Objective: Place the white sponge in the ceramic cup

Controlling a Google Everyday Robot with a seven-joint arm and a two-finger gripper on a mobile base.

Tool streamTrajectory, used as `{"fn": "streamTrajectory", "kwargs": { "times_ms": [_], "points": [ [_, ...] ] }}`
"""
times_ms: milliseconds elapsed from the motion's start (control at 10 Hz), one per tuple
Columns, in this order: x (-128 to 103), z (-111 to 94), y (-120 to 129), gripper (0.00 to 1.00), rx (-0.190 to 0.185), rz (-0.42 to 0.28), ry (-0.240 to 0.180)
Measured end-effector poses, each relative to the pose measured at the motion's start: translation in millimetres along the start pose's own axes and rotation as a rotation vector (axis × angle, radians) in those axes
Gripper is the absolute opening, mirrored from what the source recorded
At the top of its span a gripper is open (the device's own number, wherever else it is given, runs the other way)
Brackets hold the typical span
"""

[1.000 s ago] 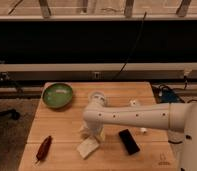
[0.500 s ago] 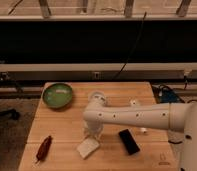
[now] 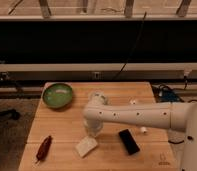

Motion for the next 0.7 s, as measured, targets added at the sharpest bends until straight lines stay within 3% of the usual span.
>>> {"fn": "streamTrajectory", "kwargs": {
  "times_ms": [500, 700],
  "points": [
    [14, 3, -6, 0.61, -0.03, -0.008, -0.014],
    [14, 5, -9, 0.76, -0.039, -0.008, -0.021]
  ]
}}
